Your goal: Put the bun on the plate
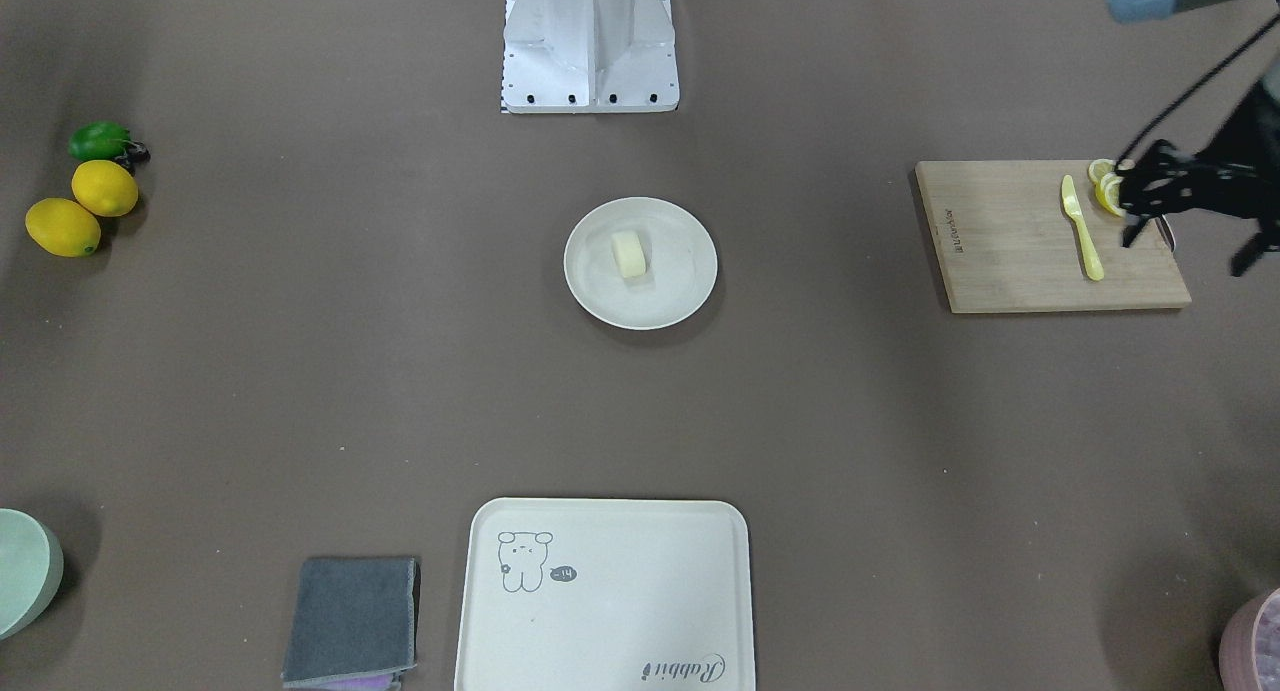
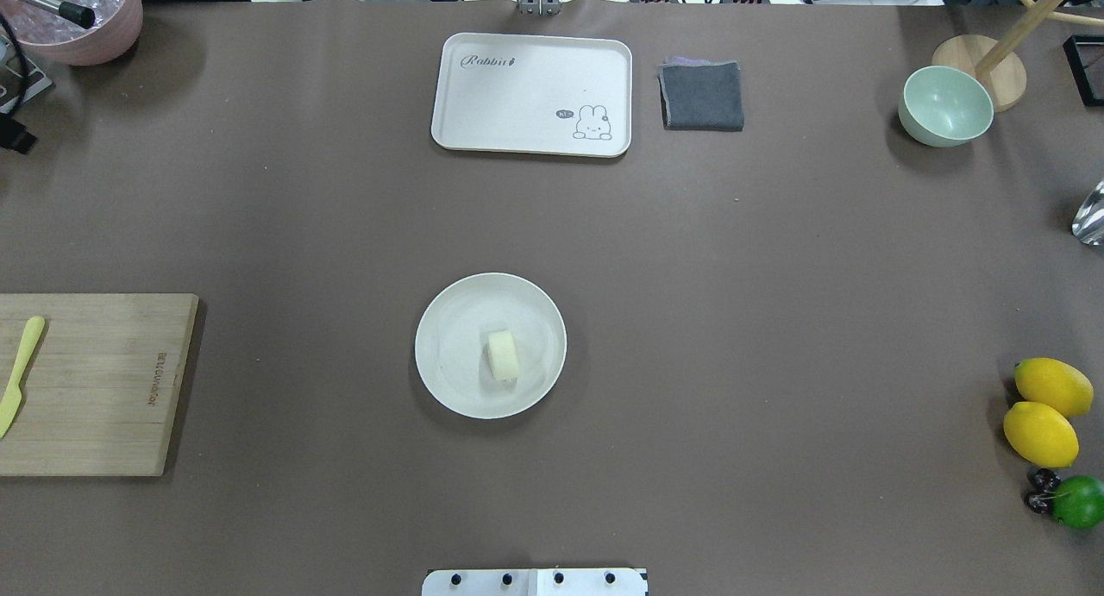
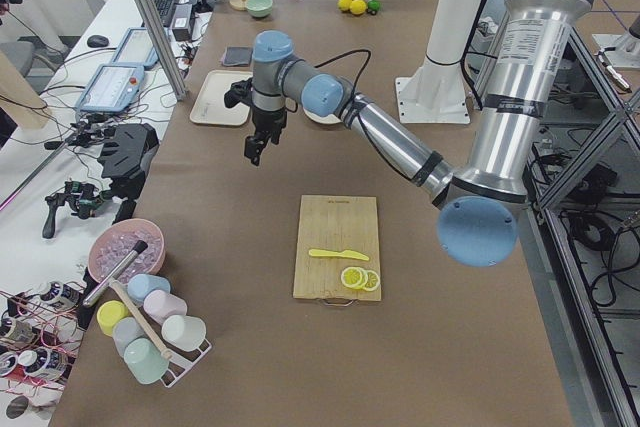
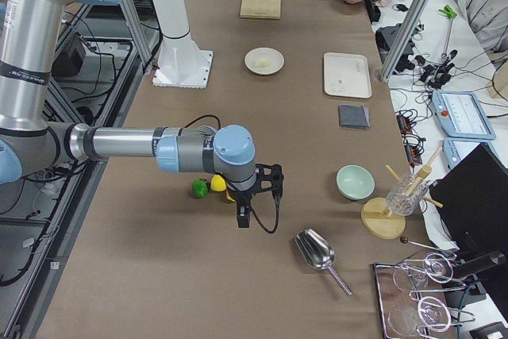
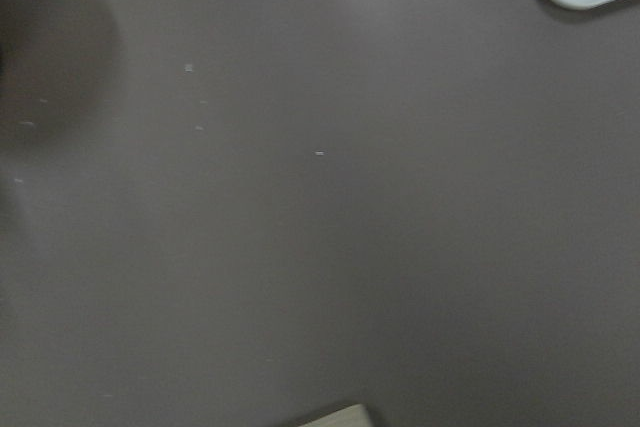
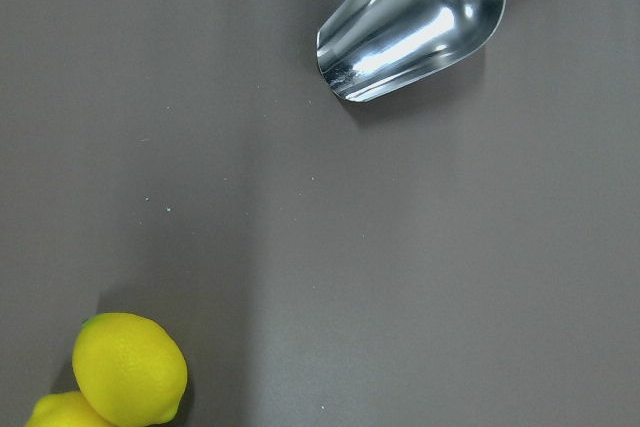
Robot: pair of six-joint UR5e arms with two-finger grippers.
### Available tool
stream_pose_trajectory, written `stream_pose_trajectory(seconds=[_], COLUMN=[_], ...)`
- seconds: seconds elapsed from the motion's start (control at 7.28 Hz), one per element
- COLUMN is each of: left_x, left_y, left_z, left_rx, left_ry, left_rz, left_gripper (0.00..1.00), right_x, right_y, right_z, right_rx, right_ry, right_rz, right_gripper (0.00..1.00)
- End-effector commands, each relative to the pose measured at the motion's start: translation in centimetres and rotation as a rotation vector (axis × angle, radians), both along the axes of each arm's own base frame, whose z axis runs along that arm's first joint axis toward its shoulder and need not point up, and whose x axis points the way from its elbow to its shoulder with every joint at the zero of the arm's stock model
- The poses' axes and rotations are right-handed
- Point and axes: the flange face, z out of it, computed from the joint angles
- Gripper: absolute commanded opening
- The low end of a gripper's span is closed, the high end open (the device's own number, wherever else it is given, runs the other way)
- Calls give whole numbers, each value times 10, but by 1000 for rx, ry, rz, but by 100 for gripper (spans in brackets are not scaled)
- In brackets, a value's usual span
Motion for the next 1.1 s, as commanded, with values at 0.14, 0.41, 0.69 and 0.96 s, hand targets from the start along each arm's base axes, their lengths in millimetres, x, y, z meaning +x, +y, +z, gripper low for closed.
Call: stream_pose_trajectory(seconds=[0.14, 0.41, 0.69, 0.96], left_x=[-156, -170, -170, -171], left_y=[40, 95, 100, 94], left_z=[159, 222, 226, 221], left_rx=[-120, -88, -170, -203], left_ry=[-71, -71, -56, -48], left_rz=[118, 71, -27, -82], left_gripper=[98, 98, 98, 98], right_x=[3, 4, 4, 4], right_y=[3, 3, 3, 2], right_z=[8, 11, 11, 10], right_rx=[4, 0, 0, 3], right_ry=[2, 1, 1, 1], right_rz=[-15, -13, -13, -13], right_gripper=[100, 100, 100, 100])
